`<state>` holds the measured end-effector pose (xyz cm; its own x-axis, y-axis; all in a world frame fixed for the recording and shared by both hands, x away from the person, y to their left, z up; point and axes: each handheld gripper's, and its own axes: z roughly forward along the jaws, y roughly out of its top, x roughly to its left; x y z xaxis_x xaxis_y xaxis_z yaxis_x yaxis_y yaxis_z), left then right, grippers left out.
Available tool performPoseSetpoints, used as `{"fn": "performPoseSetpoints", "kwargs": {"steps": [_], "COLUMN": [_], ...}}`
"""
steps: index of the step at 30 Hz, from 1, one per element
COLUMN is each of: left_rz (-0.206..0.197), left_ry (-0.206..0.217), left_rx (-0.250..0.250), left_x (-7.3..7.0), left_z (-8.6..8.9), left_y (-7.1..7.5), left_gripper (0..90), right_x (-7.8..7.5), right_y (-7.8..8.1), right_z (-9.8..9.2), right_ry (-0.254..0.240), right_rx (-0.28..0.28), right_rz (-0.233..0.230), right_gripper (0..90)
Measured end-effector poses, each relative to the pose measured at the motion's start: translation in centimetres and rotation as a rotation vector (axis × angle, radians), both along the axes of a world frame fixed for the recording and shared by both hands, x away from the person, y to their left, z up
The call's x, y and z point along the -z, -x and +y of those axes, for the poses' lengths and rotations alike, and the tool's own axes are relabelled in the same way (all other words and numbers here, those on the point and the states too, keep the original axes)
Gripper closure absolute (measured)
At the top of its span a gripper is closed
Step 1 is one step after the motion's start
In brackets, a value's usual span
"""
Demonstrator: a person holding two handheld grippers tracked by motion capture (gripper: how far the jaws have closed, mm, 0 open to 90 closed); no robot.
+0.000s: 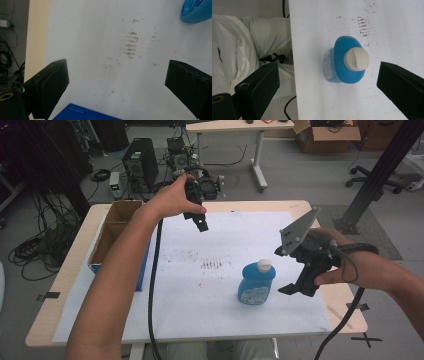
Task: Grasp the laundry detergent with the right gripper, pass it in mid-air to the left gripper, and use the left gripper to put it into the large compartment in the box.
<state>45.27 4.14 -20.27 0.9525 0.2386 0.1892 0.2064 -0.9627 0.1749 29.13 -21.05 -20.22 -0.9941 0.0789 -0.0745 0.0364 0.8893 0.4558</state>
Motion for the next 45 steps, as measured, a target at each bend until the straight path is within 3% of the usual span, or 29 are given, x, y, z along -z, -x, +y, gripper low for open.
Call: {"fn": "performPoseSetpoints", "kwargs": {"steps": [13,29,45], "left_rz": [-0.01,-0.007,-0.009], "left_ry": [0.002,-0.001,-0.006], "left_rx": [-0.004,-0.008,-0.004], "left_x": [-0.2,-0.1,0.0], "left_z": [-0.1,-0.3,-0.3], "left_y": [0.3,0.3,0.2], "left_gripper": [5.8,6.2,6.3], "right_x": [1.0,2.4,4.8], "right_y": [-1.6,-3.0,-4.2], "right_z": [-1.7,-3.2,-4.3], "right_ry": [-0.021,-0.063,-0.123], "right_rx": [0.039,0.039,0.046], "right_rz": [0.016,0.034,0.068], "right_gripper": [4.2,3.8,3.8]}}
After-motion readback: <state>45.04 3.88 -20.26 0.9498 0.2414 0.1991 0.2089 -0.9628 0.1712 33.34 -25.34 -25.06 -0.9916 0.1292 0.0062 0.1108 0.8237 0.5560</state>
